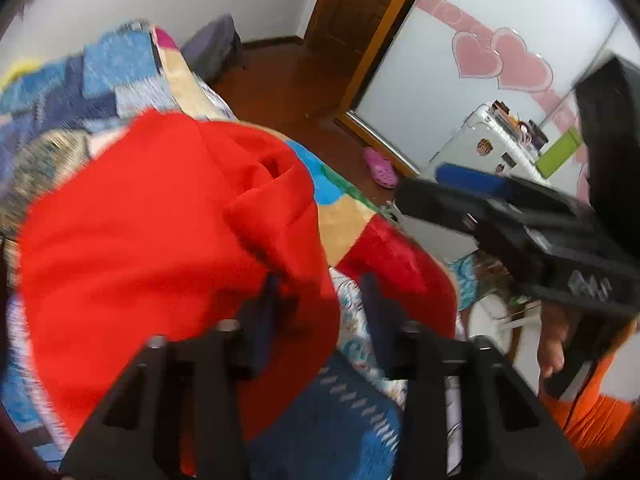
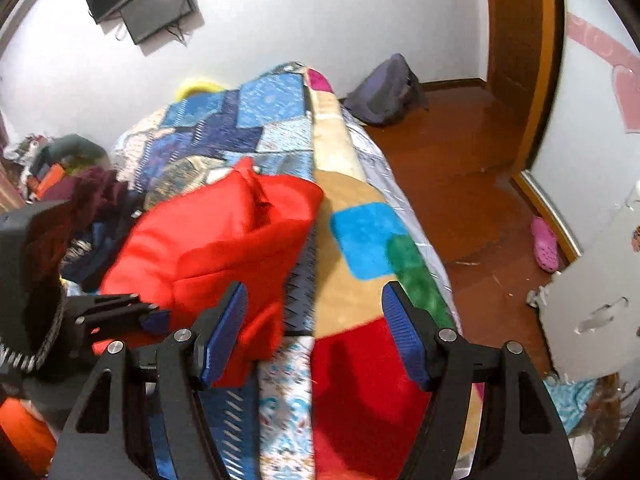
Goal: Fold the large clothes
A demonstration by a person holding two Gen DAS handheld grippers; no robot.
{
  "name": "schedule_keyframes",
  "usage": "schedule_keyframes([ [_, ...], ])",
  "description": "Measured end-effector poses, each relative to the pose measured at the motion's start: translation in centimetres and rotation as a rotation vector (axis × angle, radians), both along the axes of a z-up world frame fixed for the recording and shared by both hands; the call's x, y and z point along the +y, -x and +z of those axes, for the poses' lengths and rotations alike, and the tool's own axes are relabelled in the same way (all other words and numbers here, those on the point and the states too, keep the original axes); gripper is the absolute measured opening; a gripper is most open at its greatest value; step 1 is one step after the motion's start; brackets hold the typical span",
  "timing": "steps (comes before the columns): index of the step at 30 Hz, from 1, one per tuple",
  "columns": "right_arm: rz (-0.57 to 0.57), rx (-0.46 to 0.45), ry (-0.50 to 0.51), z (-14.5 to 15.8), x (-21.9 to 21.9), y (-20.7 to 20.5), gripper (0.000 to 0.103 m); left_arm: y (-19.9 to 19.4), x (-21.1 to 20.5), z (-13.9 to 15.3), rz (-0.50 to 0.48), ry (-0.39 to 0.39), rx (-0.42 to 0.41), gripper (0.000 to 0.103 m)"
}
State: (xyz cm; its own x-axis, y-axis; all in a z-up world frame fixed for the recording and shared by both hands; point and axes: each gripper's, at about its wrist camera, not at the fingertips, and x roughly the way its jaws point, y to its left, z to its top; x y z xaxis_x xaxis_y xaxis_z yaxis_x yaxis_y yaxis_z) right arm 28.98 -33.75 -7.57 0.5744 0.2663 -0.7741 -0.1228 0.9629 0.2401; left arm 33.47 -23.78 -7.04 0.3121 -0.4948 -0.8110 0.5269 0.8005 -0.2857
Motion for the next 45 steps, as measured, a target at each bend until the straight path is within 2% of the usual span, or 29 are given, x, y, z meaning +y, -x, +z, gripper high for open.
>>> schedule_keyframes([
  [5,0.067,-0.031,-0.049,1.0,2.0,-0.7,0.066,1.3,4.1,3.8,0.075,-0.052,-0.158,0.054],
  [8,0.120,-0.061,-0.037,1.4,4.2,-0.9,0.066,0.6,7.7,4.7,0.166,-0.042,-0.195,0.065],
  [10,0.162,-0.066,-0.016,1.1,5.7,-1.2,0.068,0.1,9.6,4.7,0.224,-0.051,-0.209,0.066],
  [12,0.183,-0.071,0.016,0.4,6.7,-1.3,0.069,-0.8,11.5,3.9,0.289,-0.095,-0.198,0.066],
  [15,0.141,-0.066,0.082,-0.9,6.8,-1.6,0.069,-1.6,13.6,1.9,0.360,-0.127,-0.153,0.066],
  [18,0.113,-0.028,0.099,-2.3,5.6,-2.1,0.069,-1.3,14.2,-0.4,0.371,-0.140,-0.108,0.066],
  [22,0.054,0.088,0.056,-5.0,2.3,-2.8,0.069,-0.7,14.1,-2.9,0.355,-0.159,-0.075,0.066],
  [25,0.070,0.216,-0.007,-7.6,0.8,-3.2,0.069,0.0,13.8,-3.7,0.362,-0.169,-0.100,0.070],
  [28,0.084,0.263,-0.023,-8.6,0.5,-3.0,0.070,0.3,14.0,-3.8,0.387,-0.145,-0.097,0.070],
  [32,0.097,0.229,-0.021,-6.7,1.2,-3.2,0.070,0.1,14.2,-3.1,0.395,-0.138,-0.099,0.070],
  [35,0.100,0.199,-0.070,-5.5,1.4,-3.7,0.070,-0.1,14.6,-2.2,0.418,-0.139,-0.119,0.070],
  [39,0.109,0.227,-0.157,-5.9,1.7,-4.7,0.071,-1.4,16.2,-1.5,0.467,-0.107,-0.117,0.070],
  [43,0.092,0.335,-0.241,-8.8,1.9,-5.8,0.072,-2.9,17.8,-2.9,0.501,-0.021,-0.017,0.070],
  [45,0.090,0.385,-0.268,-10.3,2.1,-6.0,0.072,-3.9,18.5,-4.6,0.508,0.039,0.081,0.070],
])
